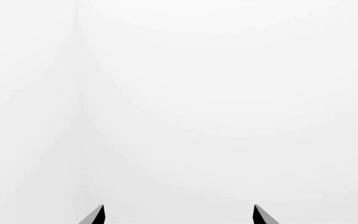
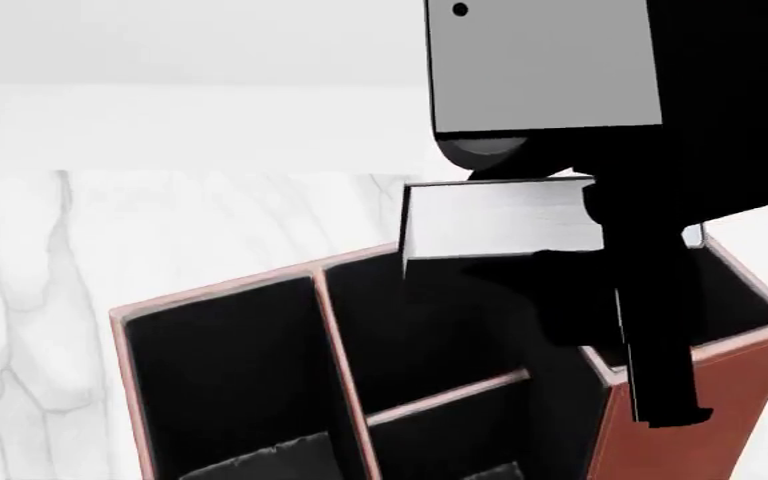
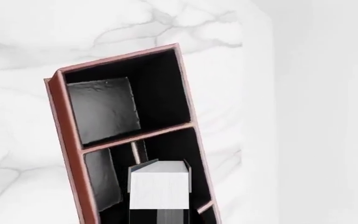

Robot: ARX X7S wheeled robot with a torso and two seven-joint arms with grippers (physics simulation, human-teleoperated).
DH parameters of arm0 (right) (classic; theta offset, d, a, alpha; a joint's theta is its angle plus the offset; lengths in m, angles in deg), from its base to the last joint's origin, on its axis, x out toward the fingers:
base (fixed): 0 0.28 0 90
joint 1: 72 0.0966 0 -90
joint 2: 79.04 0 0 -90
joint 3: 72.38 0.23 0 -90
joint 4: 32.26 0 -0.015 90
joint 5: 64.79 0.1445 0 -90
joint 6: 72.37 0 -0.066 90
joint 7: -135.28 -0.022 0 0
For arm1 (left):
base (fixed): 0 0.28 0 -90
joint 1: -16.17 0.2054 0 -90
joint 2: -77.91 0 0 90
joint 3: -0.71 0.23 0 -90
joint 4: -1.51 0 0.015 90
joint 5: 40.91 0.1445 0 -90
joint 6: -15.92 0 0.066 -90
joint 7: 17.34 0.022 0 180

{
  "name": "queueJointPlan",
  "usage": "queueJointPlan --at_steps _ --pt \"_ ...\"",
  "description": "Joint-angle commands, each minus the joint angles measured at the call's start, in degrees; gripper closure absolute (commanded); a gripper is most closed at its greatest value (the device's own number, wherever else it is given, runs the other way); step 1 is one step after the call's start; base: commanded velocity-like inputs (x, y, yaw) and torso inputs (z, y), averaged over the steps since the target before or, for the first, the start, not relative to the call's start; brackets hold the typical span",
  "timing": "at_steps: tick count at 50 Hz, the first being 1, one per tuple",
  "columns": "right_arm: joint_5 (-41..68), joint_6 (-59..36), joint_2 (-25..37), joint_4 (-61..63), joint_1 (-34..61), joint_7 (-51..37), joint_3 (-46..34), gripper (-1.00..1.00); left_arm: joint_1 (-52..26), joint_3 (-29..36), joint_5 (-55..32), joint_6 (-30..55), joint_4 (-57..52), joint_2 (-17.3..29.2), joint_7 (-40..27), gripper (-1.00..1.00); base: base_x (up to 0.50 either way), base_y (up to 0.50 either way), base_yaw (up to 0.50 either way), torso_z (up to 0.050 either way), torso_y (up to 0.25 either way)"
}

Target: Pick up the book and place it in the front compartment of the caddy.

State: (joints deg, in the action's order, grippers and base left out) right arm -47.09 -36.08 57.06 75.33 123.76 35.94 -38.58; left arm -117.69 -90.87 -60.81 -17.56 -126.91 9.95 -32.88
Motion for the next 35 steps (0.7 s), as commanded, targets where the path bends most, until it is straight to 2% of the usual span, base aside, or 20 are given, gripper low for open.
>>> queueJointPlan --at_steps 1,14,35 --pt "-6.7 14.7 -2.1 -8.0 2.8 1.8 -2.6 1.00 -0.1 -1.4 -0.2 0.8 -0.4 -0.7 1.2 -1.00 0.00 0.00 0.00 0.000 0.010" --pt "-5.2 21.5 -3.8 -12.7 1.5 -0.1 -0.8 1.00 -0.8 -0.9 -0.4 1.2 -0.3 -0.6 0.9 -1.00 0.00 0.00 0.00 0.000 0.001" --pt "0.8 18.2 -9.0 -21.8 1.3 0.2 1.2 1.00 -0.5 -0.8 -0.6 0.6 0.0 -0.4 0.6 -1.00 0.00 0.00 0.00 0.000 0.001"
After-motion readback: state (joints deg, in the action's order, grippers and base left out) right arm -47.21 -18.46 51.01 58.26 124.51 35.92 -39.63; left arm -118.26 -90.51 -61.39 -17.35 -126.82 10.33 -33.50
